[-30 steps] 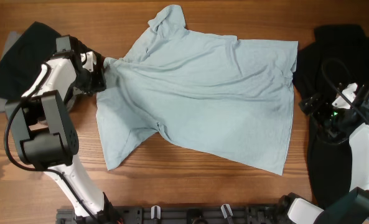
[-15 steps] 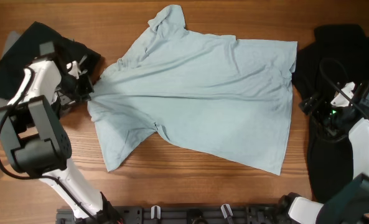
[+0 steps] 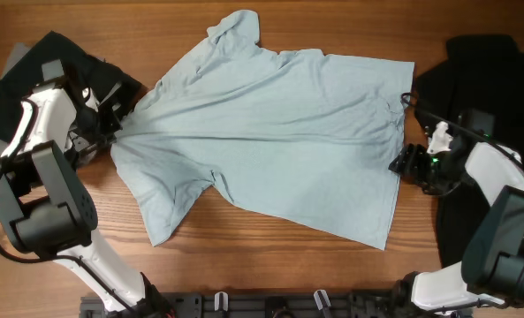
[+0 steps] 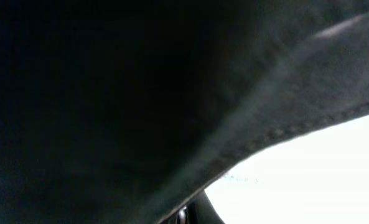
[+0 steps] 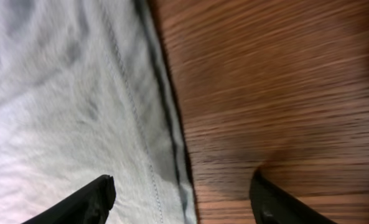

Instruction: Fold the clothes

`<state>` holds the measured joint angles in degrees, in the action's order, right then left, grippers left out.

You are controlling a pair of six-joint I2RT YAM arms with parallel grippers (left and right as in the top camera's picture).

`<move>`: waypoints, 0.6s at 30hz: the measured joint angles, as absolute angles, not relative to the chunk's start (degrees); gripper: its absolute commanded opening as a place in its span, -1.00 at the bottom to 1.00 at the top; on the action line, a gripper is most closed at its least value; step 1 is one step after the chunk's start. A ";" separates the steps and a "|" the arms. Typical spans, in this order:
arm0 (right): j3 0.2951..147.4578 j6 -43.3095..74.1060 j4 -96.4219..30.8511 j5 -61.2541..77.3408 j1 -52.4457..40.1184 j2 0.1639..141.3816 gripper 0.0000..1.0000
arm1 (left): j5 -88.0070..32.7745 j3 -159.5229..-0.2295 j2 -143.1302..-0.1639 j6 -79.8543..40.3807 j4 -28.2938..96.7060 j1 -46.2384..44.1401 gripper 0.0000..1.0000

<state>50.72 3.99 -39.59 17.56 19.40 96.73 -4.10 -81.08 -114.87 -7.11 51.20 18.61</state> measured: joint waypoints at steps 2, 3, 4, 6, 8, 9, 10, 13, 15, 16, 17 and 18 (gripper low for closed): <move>50.72 4.86 -39.99 15.22 16.62 96.79 0.12 | -4.12 -81.08 -113.97 -7.35 51.22 18.83 -0.92; 50.70 5.41 -40.27 13.98 15.40 96.79 0.02 | -4.12 -81.08 -113.62 -7.46 51.24 18.90 -0.92; 50.72 6.00 -40.71 12.93 14.22 96.79 -0.03 | -4.14 -81.08 -113.19 -7.66 51.22 18.92 -0.92; 50.72 6.74 -41.21 12.05 13.02 96.82 -0.27 | -4.12 -81.08 -112.64 -7.66 51.22 18.92 -0.92; 50.70 7.75 -42.46 11.77 12.78 96.99 -0.35 | -4.14 -81.08 -112.38 -7.66 51.22 18.92 -0.92; 50.70 7.88 -42.92 11.86 12.78 96.99 -0.39 | -4.14 -81.08 -112.38 -7.66 51.22 18.92 -0.92; 50.68 7.84 -43.05 11.90 12.78 96.99 -0.42 | -4.14 -81.08 -112.38 -7.68 51.22 18.92 -0.92; 50.65 7.66 -43.33 12.21 12.78 97.17 -0.59 | -4.36 -81.08 -112.38 -7.66 51.22 18.92 -0.92; 50.61 7.66 -42.85 12.62 12.78 97.19 -0.73 | -4.58 -81.08 -112.38 -7.68 51.20 18.92 -0.92; 50.59 7.66 -42.13 13.10 12.78 97.21 -0.88 | -4.58 -81.08 -112.38 -7.68 51.20 18.92 -0.92; 50.59 7.70 -41.36 13.82 12.78 97.19 -0.91 | -4.60 -81.08 -112.38 -7.68 51.11 18.92 -0.92; 50.59 7.84 -40.84 14.39 12.78 97.21 -0.91 | -4.60 -81.08 -112.38 -7.68 50.96 18.92 -0.92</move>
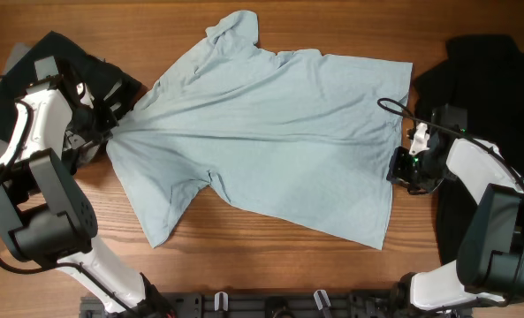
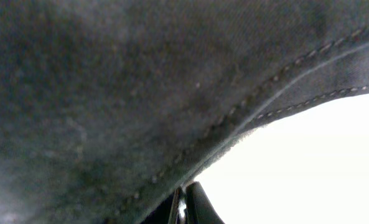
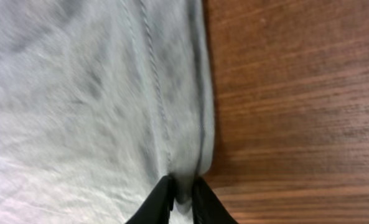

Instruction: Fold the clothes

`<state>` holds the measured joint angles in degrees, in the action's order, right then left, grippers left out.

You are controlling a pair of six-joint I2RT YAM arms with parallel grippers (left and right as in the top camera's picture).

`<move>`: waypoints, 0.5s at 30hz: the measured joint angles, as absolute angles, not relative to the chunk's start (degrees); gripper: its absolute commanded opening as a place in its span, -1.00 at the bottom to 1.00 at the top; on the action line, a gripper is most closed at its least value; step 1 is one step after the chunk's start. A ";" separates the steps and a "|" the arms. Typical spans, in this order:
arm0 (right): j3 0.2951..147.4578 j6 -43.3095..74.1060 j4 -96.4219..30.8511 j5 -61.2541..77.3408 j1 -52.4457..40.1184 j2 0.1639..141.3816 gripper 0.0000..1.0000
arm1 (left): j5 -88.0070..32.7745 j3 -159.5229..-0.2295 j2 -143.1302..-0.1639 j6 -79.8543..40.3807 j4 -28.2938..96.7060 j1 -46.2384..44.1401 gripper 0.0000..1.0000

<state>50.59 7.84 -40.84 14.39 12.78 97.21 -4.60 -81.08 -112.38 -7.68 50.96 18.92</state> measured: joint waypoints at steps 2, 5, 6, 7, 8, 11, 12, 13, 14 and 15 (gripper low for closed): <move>50.59 7.66 -39.83 16.03 12.78 97.21 -0.78 | -4.80 -81.08 -112.36 -7.68 50.74 18.92 -0.92; 50.59 7.66 -40.82 16.71 12.78 97.21 -0.25 | -4.82 -81.08 -112.36 -7.68 50.59 18.92 -0.92; 50.59 7.60 -42.33 16.75 12.78 97.21 -0.02 | -4.84 -81.08 -112.36 -7.68 50.57 18.92 -0.92; 50.59 7.64 -43.62 16.80 12.78 97.21 0.08 | -4.84 -81.08 -112.36 -7.68 50.57 18.92 -0.92; 50.59 7.66 -44.71 16.88 12.78 97.21 0.12 | -4.84 -81.08 -112.36 -7.68 50.57 18.92 -0.92; 50.61 7.99 -45.41 17.56 12.78 97.19 -0.05 | -4.99 -81.08 -112.36 -7.68 50.57 18.92 -0.92; 50.61 8.32 -45.36 17.80 12.78 97.19 -0.34 | -4.99 -81.08 -112.36 -7.68 50.57 18.94 -0.92; 50.59 8.58 -44.91 18.00 12.78 97.21 -0.55 | -4.99 -81.08 -112.36 -7.68 50.57 18.94 -0.92; 50.59 8.95 -44.49 18.04 12.78 97.30 -0.84 | -4.99 -81.08 -112.36 -7.68 50.54 18.94 -0.92; 50.59 9.32 -44.12 18.06 12.69 97.30 -0.91 | -4.99 -81.08 -112.36 -7.68 50.54 18.94 -0.92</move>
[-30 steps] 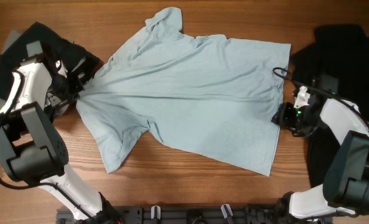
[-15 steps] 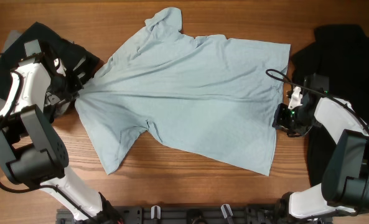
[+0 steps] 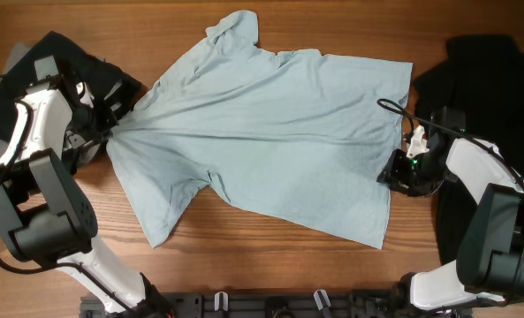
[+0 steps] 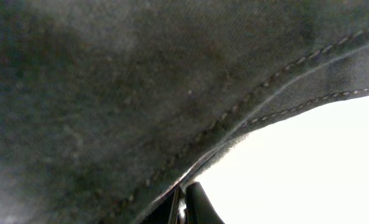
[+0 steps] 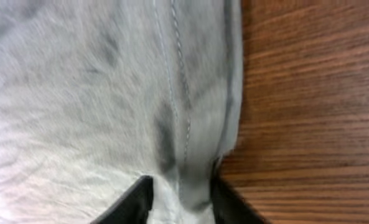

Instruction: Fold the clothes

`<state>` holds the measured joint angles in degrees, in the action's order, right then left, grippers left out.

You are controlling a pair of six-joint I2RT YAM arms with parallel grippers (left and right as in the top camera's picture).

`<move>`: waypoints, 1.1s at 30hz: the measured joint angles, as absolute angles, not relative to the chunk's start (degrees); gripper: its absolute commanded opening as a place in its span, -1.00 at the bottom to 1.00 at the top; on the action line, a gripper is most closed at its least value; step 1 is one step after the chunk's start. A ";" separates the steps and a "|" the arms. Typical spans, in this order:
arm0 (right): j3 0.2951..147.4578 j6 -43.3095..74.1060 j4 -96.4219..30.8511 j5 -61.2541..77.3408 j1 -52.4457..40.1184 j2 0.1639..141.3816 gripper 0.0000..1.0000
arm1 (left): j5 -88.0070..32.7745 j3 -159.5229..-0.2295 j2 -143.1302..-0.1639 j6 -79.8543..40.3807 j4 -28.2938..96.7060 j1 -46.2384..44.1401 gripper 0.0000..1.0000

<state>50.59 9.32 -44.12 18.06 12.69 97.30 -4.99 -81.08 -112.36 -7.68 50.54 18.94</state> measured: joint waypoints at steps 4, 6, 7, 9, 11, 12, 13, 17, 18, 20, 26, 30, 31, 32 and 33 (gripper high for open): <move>50.59 10.11 -43.68 18.15 12.67 97.30 -0.91 | -5.02 -81.08 -112.36 -7.68 50.57 18.94 -0.92; 50.59 10.24 -43.70 17.96 12.67 97.30 -0.91 | -5.02 -81.08 -112.36 -7.68 50.54 18.94 -0.92; 50.59 10.24 -43.75 17.87 12.67 97.30 -0.91 | -4.99 -81.08 -112.36 -7.68 50.50 18.94 -0.92; 51.11 10.24 -44.60 17.30 12.69 97.01 -0.91 | -5.02 -81.08 -112.31 -7.68 50.30 18.94 -0.92; 52.97 10.02 -45.82 16.53 12.82 94.54 -0.91 | -5.43 -81.12 -111.94 -7.66 50.59 18.94 -0.92; 53.95 9.61 -46.33 16.40 12.84 93.03 -0.92 | -5.82 -81.41 -111.44 -7.66 51.20 18.92 -0.92; 55.70 8.58 -47.42 16.43 12.84 90.35 -0.91 | -6.09 -81.93 -110.54 -7.66 51.79 18.92 -0.92; 61.04 5.34 -51.18 16.75 12.84 79.48 -0.92 | -6.94 -83.22 -102.94 -7.66 51.88 18.94 -0.92; 62.76 4.82 -52.38 16.88 12.84 76.55 -0.92 | -6.92 -83.33 -100.07 -7.66 51.62 19.05 -0.92; 67.29 4.56 -55.27 16.80 12.84 72.44 -0.92 | -7.07 -83.70 -93.78 -7.66 51.33 19.66 -0.92; 87.88 5.56 -59.61 14.26 12.84 69.06 -0.92 | -8.03 -84.38 -75.55 -7.75 47.44 25.74 -0.92; 101.60 7.68 -59.05 12.53 12.84 68.47 -0.92 | -9.54 -84.73 -63.35 -8.56 37.69 27.81 -0.92; 103.46 7.64 -59.53 12.53 12.84 68.12 -0.92 | -9.52 -84.84 -61.34 -9.54 36.91 28.16 -0.92; 104.77 7.44 -60.64 11.90 12.84 67.77 -0.92 | -9.89 -84.99 -59.75 -10.72 36.69 28.40 -0.92; 105.80 7.40 -62.72 10.52 12.84 67.44 -0.92 | -10.46 -85.08 -58.52 -11.68 36.84 28.56 -0.92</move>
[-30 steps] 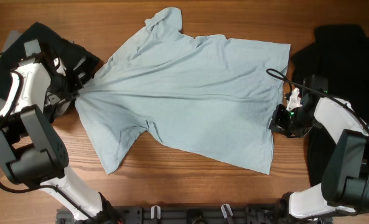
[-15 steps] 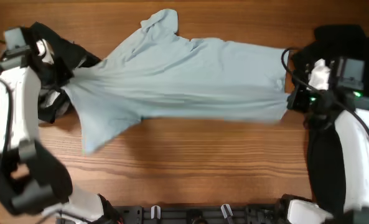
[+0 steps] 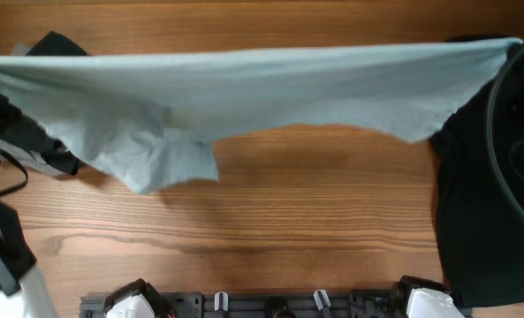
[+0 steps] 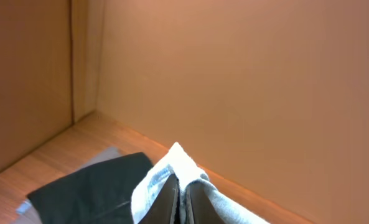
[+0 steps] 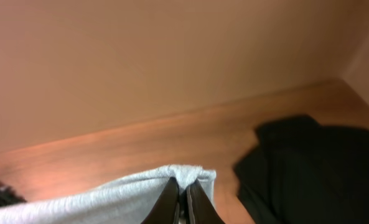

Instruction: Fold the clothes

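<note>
The light grey-blue shirt (image 3: pixel 262 88) hangs lifted off the wooden table (image 3: pixel 288 221), stretched taut as a wide band from the left edge to the right edge of the overhead view, with one sleeve (image 3: pixel 169 163) drooping at the lower left. My left gripper (image 4: pixel 179 186) is shut on a bunched corner of the shirt (image 4: pixel 172 165), high above the table. My right gripper (image 5: pixel 180 190) is shut on the opposite edge of the shirt (image 5: pixel 128 190), also raised. Both arms are mostly hidden in the overhead view.
A dark garment (image 4: pixel 91 186) lies on the table at the far left, with grey cloth under it. A second black garment (image 3: pixel 482 221) covers the right side of the table (image 5: pixel 308 155). Tan walls enclose the back.
The shirt lay flat on the table with both grippers at its left and right edges. Now both grippers hold it lifted high and stretched between them.
The shirt lay spread on the table, the left gripper at its left edge and the right gripper open beside its right hem. Then the right gripper was shut on that hem. Now both hold the shirt up, off the table, stretched taut.
</note>
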`<state>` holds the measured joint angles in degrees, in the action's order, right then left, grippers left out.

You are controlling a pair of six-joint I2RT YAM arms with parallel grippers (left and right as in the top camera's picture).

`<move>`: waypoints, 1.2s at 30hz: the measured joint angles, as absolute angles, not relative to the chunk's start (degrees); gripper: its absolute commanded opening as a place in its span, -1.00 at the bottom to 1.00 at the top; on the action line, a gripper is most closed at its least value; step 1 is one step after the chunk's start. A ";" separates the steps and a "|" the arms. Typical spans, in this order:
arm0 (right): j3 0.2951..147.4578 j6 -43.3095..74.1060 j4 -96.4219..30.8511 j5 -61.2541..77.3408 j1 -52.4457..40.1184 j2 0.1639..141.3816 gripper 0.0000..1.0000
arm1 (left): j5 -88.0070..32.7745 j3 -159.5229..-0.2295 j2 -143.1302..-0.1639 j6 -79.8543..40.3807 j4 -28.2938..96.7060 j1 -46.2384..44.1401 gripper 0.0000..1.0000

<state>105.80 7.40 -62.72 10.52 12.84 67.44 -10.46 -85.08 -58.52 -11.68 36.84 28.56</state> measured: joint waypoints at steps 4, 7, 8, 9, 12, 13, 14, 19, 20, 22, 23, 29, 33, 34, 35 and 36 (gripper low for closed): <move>106.28 7.44 -66.06 7.14 12.84 67.70 -0.92 | -11.92 -85.14 -56.38 -12.78 39.00 28.58 -0.89; 109.25 7.46 -68.93 6.98 12.84 68.42 -0.92 | -11.90 -85.12 -56.27 -12.34 40.95 28.58 -0.89; 111.70 7.49 -70.57 6.98 12.84 68.47 -0.92 | -11.88 -85.12 -55.81 -12.12 41.28 28.58 -0.91; 114.15 7.46 -72.12 6.98 12.84 68.36 -0.92 | -11.84 -85.12 -55.20 -11.88 41.32 28.58 -0.92; 121.40 7.90 -77.30 6.98 12.84 67.53 -0.92 | -9.65 -85.78 -52.71 -11.22 43.48 28.58 -0.92; 122.45 7.90 -78.24 6.98 12.84 67.18 -0.92 | -8.93 -86.39 -52.34 -10.98 44.16 28.58 -0.92; 124.29 8.10 -80.47 6.98 12.84 66.87 -0.92 | -7.53 -88.25 -52.16 -10.76 46.00 28.29 -0.92; 129.38 10.94 -90.45 6.44 12.84 66.52 -0.90 | -2.57 -96.62 -51.77 -10.17 49.45 26.20 -0.92; 129.49 11.66 -91.81 5.87 12.84 66.52 -0.88 | -1.93 -97.54 -51.51 -10.15 49.52 26.20 -0.92; 129.47 12.40 -92.36 4.91 12.84 66.70 -0.89 | -1.32 -98.21 -51.44 -10.15 50.02 26.20 -0.92; 129.47 12.93 -92.38 4.40 12.84 67.07 -0.89 | -1.32 -98.30 -51.77 -10.17 50.63 26.20 -0.92; 129.19 14.15 -92.36 4.01 12.84 76.20 -0.85 | -3.07 -98.43 -61.49 -10.15 53.60 21.91 -0.92; 128.55 14.33 -92.16 5.04 12.84 89.06 -0.85 | -3.70 -98.41 -74.04 -9.69 51.96 14.76 -0.92; 128.49 14.33 -92.16 5.15 12.84 91.61 -0.85 | -3.77 -98.41 -76.90 -9.47 50.92 13.30 -0.91; 128.33 14.33 -91.96 5.26 12.84 94.67 -0.85 | -3.92 -98.41 -81.56 -9.04 49.17 11.11 -0.91; 128.27 14.33 -91.31 5.39 12.84 97.45 -0.85 | -3.99 -98.39 -84.79 -8.86 47.94 9.82 -0.90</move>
<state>128.27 14.33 -91.31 5.39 12.84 97.45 -3.99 -98.39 -84.79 -8.86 47.94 9.82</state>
